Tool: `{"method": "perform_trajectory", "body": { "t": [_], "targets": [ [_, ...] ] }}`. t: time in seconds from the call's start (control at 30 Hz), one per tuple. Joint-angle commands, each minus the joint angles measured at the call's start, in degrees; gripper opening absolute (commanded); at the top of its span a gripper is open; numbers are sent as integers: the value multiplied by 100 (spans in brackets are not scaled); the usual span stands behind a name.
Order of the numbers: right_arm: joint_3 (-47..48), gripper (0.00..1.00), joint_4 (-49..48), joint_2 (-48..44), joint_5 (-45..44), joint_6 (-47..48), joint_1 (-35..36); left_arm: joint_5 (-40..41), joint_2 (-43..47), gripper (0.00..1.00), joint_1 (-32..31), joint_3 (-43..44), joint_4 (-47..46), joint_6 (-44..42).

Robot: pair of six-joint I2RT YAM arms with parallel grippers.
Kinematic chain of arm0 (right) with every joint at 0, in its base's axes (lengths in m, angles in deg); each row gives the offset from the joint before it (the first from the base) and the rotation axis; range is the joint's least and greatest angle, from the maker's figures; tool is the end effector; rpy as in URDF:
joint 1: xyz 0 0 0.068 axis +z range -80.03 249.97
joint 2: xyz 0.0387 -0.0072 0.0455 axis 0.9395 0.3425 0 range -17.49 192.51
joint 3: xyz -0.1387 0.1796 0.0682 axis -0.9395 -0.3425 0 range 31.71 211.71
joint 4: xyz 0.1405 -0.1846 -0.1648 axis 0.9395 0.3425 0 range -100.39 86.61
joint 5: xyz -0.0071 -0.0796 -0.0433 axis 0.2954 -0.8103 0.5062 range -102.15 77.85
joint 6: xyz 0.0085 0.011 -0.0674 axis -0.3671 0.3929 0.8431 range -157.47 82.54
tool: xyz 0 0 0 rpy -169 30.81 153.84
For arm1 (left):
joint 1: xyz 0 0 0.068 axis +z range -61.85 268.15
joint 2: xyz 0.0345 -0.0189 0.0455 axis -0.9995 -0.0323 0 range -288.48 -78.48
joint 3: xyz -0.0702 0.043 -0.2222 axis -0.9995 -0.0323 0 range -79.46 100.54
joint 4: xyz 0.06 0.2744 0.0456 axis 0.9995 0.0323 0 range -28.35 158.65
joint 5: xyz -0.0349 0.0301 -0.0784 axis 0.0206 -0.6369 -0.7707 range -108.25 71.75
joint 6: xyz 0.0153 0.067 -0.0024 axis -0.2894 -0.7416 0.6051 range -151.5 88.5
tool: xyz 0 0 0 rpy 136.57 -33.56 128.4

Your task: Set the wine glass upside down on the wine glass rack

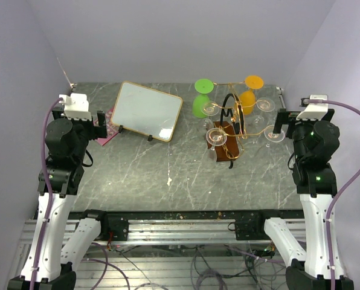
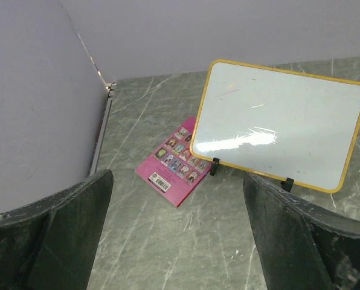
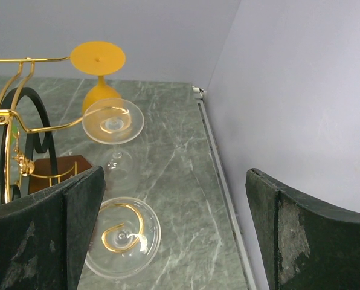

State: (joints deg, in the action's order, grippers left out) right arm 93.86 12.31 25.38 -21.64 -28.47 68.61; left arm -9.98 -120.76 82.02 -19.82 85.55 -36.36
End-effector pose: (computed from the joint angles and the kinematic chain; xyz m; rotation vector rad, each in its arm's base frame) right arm 0.2168 -0.0143 0.4057 0.0189 1.6364 -0.2736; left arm 0.2193 -0.0154 0.3890 0.0530 1.6841 0.1049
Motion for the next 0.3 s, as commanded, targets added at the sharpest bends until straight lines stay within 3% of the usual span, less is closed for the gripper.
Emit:
{"method": "perform_trajectory", "body": {
  "t": [0.0, 0.27],
  "targets": [
    [-25, 100, -7, -33, -89, -47, -40, -129, 37, 99, 68, 239, 16, 56],
    [-31, 100, -25, -18, -85, -99, -48, -116, 27, 99, 68, 250, 28, 30]
  ]
}}
